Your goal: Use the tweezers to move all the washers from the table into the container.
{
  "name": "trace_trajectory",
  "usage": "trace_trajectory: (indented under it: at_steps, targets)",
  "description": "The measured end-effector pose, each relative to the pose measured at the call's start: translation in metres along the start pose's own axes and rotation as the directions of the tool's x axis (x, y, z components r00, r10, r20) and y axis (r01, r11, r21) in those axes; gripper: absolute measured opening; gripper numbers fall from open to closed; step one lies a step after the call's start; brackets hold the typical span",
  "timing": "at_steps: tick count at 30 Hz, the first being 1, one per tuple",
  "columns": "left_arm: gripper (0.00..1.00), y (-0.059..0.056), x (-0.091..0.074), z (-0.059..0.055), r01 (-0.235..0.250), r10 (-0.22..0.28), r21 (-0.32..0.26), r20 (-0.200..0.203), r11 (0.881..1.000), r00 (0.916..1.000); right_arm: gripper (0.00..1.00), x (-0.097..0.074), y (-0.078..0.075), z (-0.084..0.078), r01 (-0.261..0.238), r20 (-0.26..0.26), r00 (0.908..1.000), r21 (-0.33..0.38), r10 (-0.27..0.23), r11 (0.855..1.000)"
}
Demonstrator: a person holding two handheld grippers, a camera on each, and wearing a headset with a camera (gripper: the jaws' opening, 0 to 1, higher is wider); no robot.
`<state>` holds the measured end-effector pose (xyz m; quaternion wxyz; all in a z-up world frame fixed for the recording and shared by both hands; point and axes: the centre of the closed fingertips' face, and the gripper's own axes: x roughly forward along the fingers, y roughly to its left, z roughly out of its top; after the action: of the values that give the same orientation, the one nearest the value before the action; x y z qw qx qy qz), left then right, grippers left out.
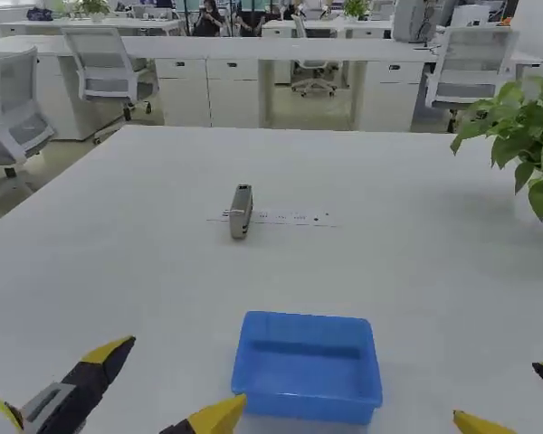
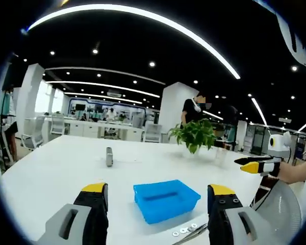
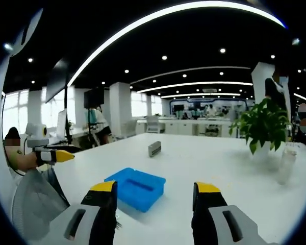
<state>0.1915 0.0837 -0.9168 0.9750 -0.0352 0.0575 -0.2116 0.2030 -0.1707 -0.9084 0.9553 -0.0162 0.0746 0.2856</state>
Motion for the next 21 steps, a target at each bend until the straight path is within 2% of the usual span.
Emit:
trace_trajectory:
  at_steps: [4,8,12,15,21]
  targets:
    - [0.89,0.002,0.0,0.003,-0.015,0.015,0.016,0.014,1.0,0.9998,0.67,-0.001,-0.002,0.006,0.005,0.033,0.9994,0.01,-0.005,1.0]
    - [0.95,0.006,-0.002,0.007,-0.038,0.037,0.019,0.037,0.999,0.9986,0.8,-0.001,-0.007,0.011,0.031,0.066,0.9974,0.009,-0.031,0.999]
    - [0.97,0.009,-0.002,0.009,-0.05,0.049,0.017,0.046,0.999,0.9977,0.87,-0.002,-0.012,0.013,0.053,0.076,0.9956,0.015,-0.054,0.998]
    - [0.97,0.009,-0.002,0.008,-0.051,0.05,0.018,0.043,0.999,0.9978,0.9,-0.001,-0.013,0.012,0.053,0.072,0.9959,0.029,-0.055,0.998]
    - [0.97,0.008,-0.002,0.007,-0.046,0.045,0.015,0.039,0.999,0.9982,0.89,0.0,-0.012,0.01,0.048,0.061,0.9969,0.026,-0.049,0.999]
